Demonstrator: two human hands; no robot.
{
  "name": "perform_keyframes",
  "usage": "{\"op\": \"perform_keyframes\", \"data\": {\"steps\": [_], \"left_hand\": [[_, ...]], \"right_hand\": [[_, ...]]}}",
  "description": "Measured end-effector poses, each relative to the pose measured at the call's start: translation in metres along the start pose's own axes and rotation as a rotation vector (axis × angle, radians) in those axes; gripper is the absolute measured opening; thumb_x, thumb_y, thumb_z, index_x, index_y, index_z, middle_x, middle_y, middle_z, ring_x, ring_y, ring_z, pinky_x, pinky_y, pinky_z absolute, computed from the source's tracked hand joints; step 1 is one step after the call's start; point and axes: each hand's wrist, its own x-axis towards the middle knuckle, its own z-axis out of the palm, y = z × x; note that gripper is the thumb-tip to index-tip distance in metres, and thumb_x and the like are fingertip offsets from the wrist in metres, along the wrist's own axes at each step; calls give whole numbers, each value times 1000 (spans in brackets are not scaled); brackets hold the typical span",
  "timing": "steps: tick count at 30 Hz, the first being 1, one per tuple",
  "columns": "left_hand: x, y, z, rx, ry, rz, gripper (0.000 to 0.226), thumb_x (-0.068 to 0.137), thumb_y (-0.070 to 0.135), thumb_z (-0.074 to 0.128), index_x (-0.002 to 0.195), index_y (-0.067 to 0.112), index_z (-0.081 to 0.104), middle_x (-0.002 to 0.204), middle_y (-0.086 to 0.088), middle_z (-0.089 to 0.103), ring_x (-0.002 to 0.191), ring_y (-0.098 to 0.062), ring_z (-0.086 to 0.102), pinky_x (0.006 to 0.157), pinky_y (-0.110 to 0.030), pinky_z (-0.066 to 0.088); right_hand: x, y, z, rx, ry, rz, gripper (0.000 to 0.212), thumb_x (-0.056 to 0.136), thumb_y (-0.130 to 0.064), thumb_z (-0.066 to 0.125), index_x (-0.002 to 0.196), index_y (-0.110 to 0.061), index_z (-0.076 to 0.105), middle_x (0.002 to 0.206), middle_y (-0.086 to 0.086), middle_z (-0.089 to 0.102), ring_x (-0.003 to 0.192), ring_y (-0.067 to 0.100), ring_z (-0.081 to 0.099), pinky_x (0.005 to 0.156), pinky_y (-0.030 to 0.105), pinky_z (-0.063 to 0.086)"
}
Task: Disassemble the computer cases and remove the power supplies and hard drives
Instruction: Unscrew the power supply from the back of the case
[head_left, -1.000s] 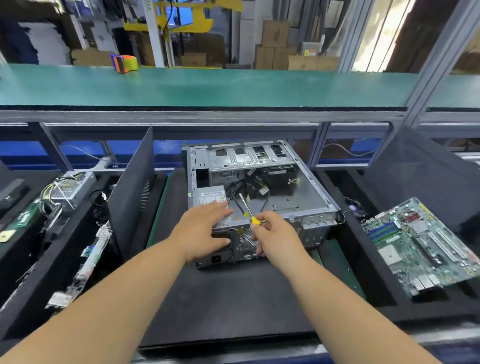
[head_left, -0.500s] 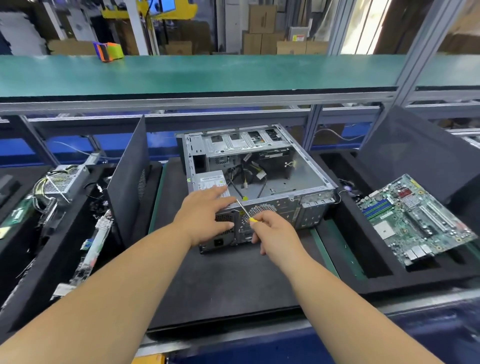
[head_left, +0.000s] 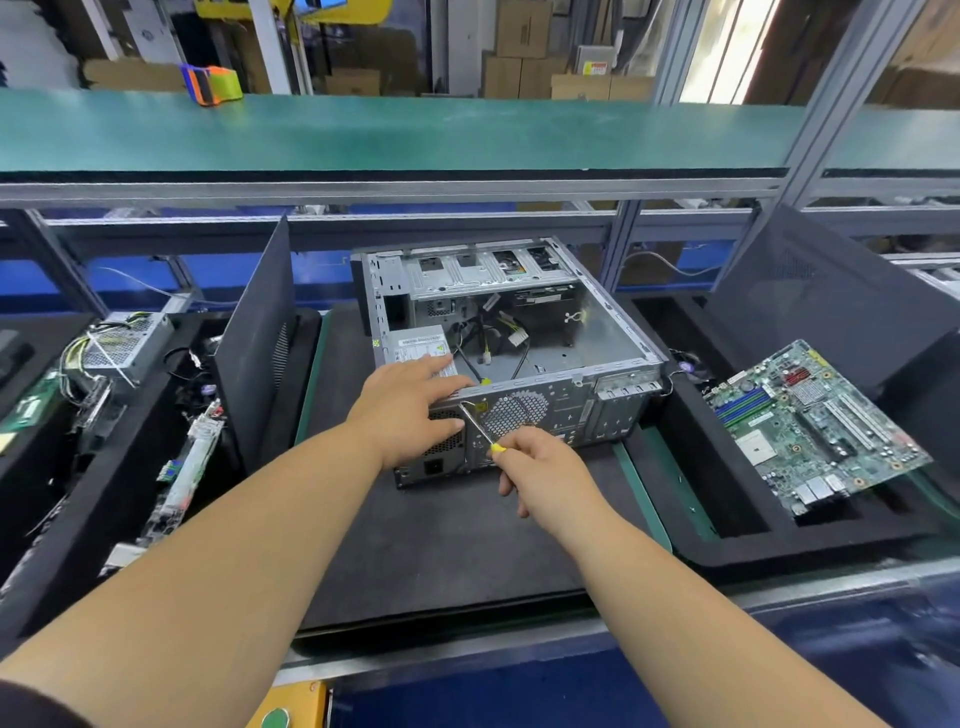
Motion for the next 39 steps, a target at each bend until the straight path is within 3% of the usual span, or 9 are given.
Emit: {"op": "perform_keyframes", "data": {"steps": [8,15,18,21,23,27,31,39], "left_hand": [[1,-1,2,18,-8,4,54,93,53,54,145,48,38,162,13,18,148,-14,17,119,-38,12],[0,0,2,12,29,-12,52,92,52,57,142,49,42,160,14,24,143,-18,28,116,-38,16],[0,0,2,25,26,-7,52,93,51,57,142,48,42,161,13,23,143,-18,27,116,-37,16],[1,-1,1,47,-16,2,56,93,49,57,145,48,37,162,13,18,147,-16,20,118,-38,13],[1,-2,0,65,-29,10,60,92,45,58,146,47,35,163,12,16,148,-15,18,119,-38,13],[1,0,-2,65,-45,13,66,88,33,60,147,46,34,163,11,16,148,-14,17,118,-36,13],[0,1,-3,52,-45,8,69,85,28,59,147,47,34,163,11,16,148,-14,17,118,-36,12],[-1,2,-4,67,-46,18,71,83,26,59,147,45,35,163,9,17,148,-16,18,117,-36,13]], "right_hand": [[-1,4,1,0,29,42,11,91,-26,52,86,-24,62,59,-8,64,42,10,47,57,31,46],[1,5,6,30,41,86,13,93,-26,52,88,-20,63,60,-6,62,41,9,46,55,26,43],[1,1,12,298,-36,280,22,96,-26,51,92,-12,67,55,-2,56,39,12,39,46,22,32],[-1,-3,13,668,-237,469,39,100,-36,44,90,-5,66,55,1,48,40,13,34,42,21,27],[-3,-4,15,814,-306,504,39,102,-38,43,86,-7,61,53,0,41,41,14,33,43,23,27],[-5,-4,22,900,-290,496,36,104,-36,43,83,-11,56,53,-1,36,43,13,35,44,22,32],[-7,-2,28,836,-232,428,31,105,-34,44,87,-10,55,53,-1,35,39,11,28,41,22,25],[2,-5,39,365,-27,306,20,101,-23,51,86,-15,60,53,-4,45,37,10,32,38,19,26]]}}
